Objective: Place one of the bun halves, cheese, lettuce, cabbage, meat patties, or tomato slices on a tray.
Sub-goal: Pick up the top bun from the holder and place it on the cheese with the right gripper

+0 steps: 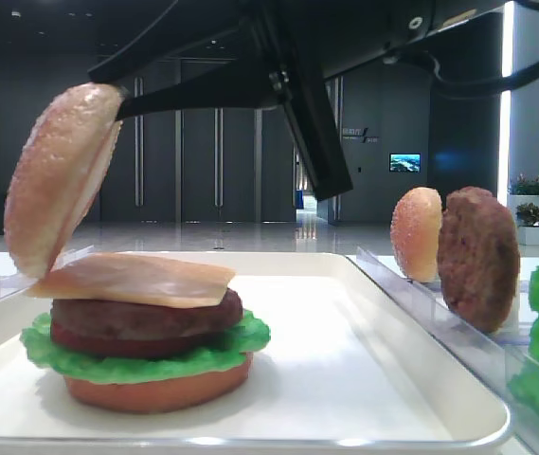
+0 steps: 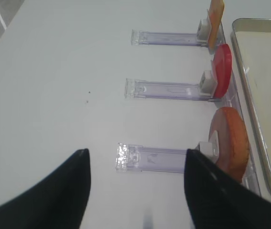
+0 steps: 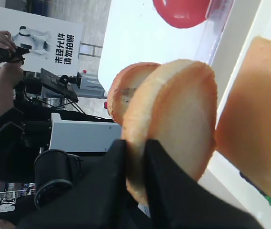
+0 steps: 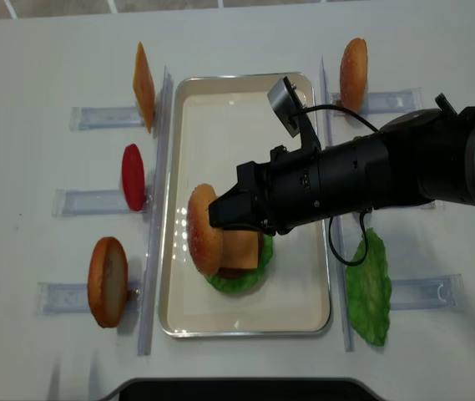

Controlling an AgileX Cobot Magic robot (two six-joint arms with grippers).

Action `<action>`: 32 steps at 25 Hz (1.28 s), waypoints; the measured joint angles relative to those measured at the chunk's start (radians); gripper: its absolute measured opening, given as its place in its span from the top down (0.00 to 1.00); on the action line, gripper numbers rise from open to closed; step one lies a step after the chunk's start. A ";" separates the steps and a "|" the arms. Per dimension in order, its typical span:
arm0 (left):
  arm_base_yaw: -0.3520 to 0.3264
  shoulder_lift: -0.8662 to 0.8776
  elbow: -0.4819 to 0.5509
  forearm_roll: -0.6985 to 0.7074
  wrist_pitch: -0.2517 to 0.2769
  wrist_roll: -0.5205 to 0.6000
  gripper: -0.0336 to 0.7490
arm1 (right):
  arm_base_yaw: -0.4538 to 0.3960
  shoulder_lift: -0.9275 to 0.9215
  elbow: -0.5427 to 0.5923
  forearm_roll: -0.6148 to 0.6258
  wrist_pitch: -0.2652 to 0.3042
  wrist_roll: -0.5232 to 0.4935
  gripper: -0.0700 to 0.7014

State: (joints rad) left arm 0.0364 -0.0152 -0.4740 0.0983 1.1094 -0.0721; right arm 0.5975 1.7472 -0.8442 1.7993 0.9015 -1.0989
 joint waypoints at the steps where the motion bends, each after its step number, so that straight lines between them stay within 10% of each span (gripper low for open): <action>1: 0.000 0.000 0.000 0.000 0.000 0.000 0.36 | 0.000 0.000 0.000 0.000 -0.001 0.000 0.79; 32: 0.000 0.000 0.000 0.000 0.000 0.001 0.36 | -0.026 0.000 0.000 -0.043 -0.002 -0.001 0.77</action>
State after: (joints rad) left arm 0.0364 -0.0152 -0.4740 0.0983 1.1094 -0.0712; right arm 0.5716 1.7472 -0.8442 1.7561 0.8997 -1.0998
